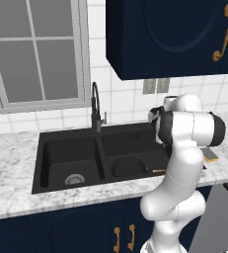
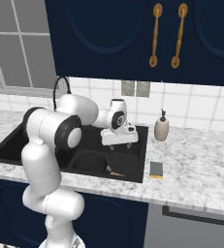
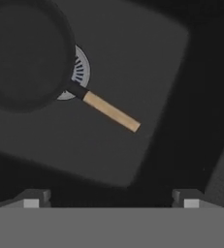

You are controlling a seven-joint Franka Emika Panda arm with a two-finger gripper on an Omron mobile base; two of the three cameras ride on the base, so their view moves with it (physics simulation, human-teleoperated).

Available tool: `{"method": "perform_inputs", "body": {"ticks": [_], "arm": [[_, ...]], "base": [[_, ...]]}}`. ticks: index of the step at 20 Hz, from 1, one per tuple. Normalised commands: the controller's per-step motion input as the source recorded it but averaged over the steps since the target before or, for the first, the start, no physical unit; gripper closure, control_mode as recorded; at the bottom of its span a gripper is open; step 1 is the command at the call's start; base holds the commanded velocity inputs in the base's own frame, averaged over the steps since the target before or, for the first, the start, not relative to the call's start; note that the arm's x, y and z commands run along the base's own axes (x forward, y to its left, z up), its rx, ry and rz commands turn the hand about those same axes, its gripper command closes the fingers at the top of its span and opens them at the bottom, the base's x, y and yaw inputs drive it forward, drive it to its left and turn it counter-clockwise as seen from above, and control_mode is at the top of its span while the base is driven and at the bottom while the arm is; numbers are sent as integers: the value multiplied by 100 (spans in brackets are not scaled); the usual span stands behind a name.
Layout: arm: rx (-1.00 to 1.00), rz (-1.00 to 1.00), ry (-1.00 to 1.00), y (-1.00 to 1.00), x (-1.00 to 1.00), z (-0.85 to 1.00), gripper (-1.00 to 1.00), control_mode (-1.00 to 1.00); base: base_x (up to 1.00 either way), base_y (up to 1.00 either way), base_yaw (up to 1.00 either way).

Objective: Pick the pan and sponge and place them into the sink. Then turn on the water.

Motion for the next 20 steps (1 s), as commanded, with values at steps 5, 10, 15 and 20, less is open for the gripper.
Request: {"method": "perform_inputs", "body": {"ticks": [5, 10, 15, 20], "arm": [[10, -13, -1, -61, -22, 33, -100, -100], [0, -13, 0, -31, -34, 3, -100, -100], [0, -9, -2, -32, -31, 0, -100, -100], [0, -1, -10, -42, -9, 0, -100, -100]], "base": [[0, 0, 0], [0, 0, 0], [0, 0, 0], [0, 0, 0]]}}
